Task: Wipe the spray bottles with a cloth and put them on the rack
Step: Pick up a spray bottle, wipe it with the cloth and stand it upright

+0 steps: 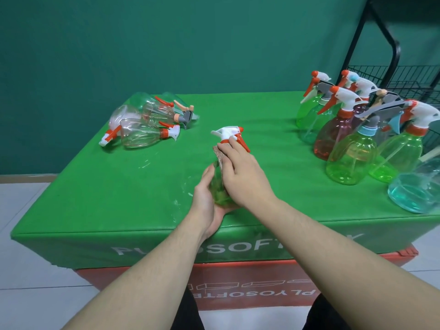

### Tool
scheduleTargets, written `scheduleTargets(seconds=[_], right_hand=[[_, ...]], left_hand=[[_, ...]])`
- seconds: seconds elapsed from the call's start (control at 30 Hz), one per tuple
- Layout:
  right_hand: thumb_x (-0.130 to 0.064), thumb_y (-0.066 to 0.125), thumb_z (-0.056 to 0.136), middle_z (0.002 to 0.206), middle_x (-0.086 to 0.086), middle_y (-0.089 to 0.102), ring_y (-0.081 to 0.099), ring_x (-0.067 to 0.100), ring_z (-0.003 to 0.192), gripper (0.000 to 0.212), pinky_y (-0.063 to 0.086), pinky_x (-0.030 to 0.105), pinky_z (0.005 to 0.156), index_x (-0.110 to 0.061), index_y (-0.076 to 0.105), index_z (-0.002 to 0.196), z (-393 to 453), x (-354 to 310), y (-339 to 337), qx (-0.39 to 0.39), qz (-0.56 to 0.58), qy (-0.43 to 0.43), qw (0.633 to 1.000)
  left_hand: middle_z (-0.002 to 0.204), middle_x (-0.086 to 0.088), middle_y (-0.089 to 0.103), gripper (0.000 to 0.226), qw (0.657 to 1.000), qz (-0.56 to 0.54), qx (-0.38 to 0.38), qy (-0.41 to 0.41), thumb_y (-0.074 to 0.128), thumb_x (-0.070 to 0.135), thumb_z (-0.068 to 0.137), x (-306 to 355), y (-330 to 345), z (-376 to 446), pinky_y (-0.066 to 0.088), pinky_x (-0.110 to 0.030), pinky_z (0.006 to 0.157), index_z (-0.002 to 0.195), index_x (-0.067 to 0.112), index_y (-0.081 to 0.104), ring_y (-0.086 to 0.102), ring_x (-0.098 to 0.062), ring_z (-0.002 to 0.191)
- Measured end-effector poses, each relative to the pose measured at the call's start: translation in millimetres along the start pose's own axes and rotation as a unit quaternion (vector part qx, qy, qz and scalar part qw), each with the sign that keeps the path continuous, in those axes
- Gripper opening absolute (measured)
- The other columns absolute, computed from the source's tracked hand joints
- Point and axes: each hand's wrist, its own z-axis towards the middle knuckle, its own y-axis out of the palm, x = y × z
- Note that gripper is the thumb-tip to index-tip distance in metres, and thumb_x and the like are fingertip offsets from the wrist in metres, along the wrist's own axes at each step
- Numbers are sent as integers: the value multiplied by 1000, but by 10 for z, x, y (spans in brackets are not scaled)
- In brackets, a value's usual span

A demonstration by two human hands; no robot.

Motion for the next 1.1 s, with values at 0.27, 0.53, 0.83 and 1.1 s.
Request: scheduleTargets(seconds=[0.27,0.53,0.83,1.1], right_hand=[[-20,35,106,160,15,36,26,25,151,48,17,44,126,-6,45,150,-332,160,11,21,-47,-109,993],[-26,31,106,167,10,17,-11,7,154,54,-6,26,125,-9,34,157,-676,263,40,31,-90,-156,983],[-44,23,105,170,-7,-2,-15,7,154,61,-8,24,124,-25,19,162,-770,275,-18,-17,-80,-109,991],[-35,31,105,165,7,28,15,27,155,53,10,41,128,-16,43,153,-402,167,2,31,-96,-135,986]], left_hand=[[132,-11,70,48,1000,14,19,17,38,41,108,2,53,-26,60,-34,84,141,14,60,71,-24,116],[134,-21,66,85,998,20,60,22,73,54,84,4,83,-39,53,-48,106,151,9,45,66,-36,122],[131,-22,68,81,996,51,55,58,79,52,79,-28,107,-13,47,-55,111,143,13,47,66,-39,121],[122,-5,75,45,998,45,18,29,41,46,106,-24,110,-60,58,-30,91,118,18,74,69,-18,119]])
